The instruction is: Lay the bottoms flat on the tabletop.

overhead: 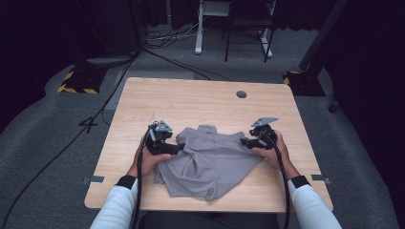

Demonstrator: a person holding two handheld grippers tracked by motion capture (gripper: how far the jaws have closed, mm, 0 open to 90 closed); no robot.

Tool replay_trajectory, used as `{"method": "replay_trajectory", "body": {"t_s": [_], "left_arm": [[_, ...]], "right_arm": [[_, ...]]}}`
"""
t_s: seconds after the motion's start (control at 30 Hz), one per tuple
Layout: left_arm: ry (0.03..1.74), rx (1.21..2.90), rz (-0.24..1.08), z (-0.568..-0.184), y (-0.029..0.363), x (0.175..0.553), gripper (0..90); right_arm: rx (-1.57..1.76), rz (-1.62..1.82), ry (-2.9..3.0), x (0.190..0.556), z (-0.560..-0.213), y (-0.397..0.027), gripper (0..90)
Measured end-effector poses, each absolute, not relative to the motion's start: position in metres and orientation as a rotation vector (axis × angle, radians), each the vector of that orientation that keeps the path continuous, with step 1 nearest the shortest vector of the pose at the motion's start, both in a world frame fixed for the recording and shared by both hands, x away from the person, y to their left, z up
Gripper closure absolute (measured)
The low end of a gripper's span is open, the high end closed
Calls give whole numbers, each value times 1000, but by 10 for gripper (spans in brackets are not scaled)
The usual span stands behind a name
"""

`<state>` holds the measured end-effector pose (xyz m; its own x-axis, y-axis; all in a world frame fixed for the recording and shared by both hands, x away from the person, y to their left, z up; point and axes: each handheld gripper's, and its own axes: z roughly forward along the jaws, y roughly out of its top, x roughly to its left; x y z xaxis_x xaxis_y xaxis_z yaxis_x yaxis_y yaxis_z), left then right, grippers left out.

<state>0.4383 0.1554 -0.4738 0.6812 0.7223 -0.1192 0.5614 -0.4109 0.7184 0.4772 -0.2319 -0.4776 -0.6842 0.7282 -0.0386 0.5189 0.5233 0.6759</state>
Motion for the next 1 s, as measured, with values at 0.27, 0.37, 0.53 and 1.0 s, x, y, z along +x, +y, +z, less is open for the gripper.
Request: {"method": "replay_trajectory", "body": {"t_s": [0.27,0.37,0.53,1.0], "left_arm": [[961,2264,262,-486,136,456,460],[928,2294,266,-487,136,457,706],[881,2267,345,-475,141,455,850],[935,2077,585,-409,136,493,836]], "right_arm": [[1056,899,2491,488,-488,-225,426],[993,923,2531,484,-486,-222,672],[896,892,2471,472,-472,-219,835],[978,954,2125,503,-404,-222,838]]}}
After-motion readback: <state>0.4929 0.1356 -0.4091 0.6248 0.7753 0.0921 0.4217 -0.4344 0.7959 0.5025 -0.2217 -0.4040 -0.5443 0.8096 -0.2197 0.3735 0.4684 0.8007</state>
